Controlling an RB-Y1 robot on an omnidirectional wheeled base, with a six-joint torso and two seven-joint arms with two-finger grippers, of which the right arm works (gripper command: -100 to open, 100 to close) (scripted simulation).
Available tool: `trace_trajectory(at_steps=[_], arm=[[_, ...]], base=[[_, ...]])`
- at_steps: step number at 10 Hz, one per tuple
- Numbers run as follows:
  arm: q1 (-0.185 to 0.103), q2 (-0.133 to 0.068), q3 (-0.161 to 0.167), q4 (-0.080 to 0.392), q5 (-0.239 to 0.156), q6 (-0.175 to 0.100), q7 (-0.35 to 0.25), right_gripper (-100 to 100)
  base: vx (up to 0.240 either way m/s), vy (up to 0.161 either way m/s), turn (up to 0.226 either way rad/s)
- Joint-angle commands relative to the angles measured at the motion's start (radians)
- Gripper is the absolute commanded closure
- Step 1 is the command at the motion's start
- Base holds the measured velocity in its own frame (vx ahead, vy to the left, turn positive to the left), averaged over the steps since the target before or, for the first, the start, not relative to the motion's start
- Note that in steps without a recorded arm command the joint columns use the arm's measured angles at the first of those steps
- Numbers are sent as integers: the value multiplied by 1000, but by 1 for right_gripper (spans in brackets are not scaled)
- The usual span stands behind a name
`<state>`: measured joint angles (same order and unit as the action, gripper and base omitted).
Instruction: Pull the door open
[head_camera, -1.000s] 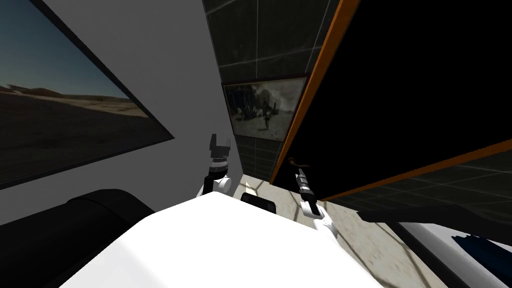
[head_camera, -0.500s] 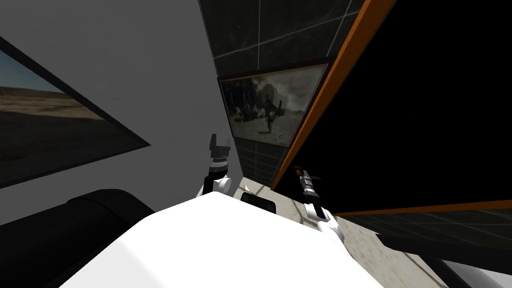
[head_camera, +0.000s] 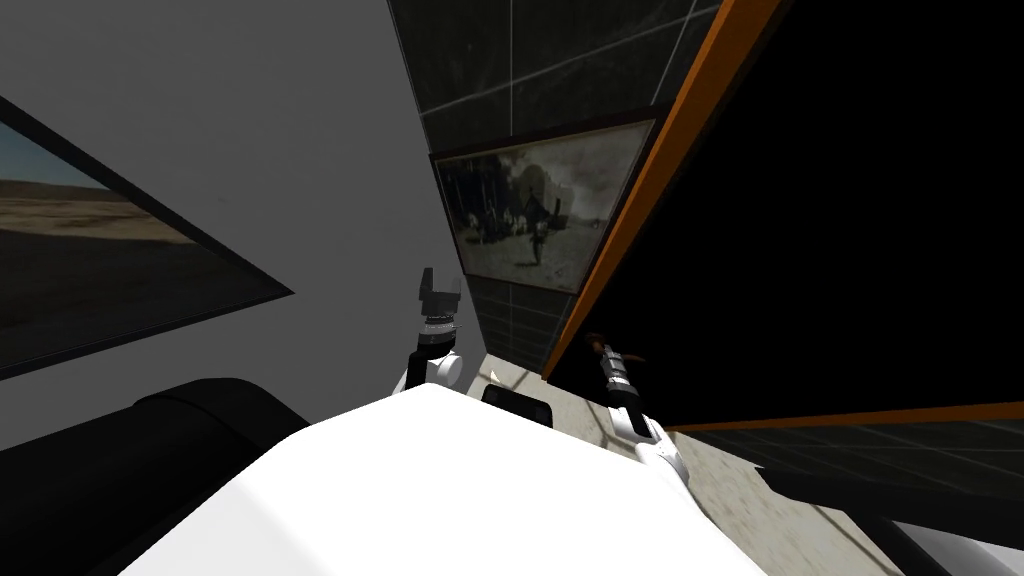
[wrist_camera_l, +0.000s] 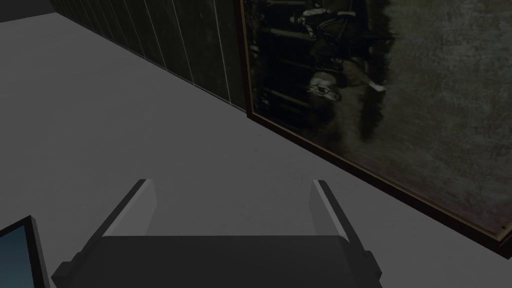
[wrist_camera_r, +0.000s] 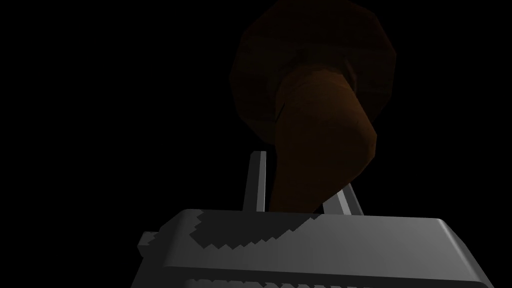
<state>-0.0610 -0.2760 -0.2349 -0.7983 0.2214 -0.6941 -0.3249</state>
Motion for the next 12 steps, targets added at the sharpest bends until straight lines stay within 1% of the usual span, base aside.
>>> trace_trajectory(at_steps=[1,2,3,4,5,7,9,10,12], arm=[[-1,1,1,-1,1,-2,1,100],[-1,1,1,-1,1,-2,1,100],[14,-16,5,4,4,-20,-19,100],[18,-21,6,6,5,-27,-25,100],[28,-34,9,8,8,-42,-40,100],[50,-61,16,14,14,-77,-72,100],[72,-89,23,20,21,-111,-105,100],[77,-96,25,22,22,-119,-113,100],[93,-116,30,26,27,-145,-138,100]], base=[[-8,0,-2],[0,0,0],[-97,-15,146],[-169,-23,125],[-189,-34,128],[-201,-30,176],[-196,-71,172],[-159,-41,127],[-166,-22,121]])
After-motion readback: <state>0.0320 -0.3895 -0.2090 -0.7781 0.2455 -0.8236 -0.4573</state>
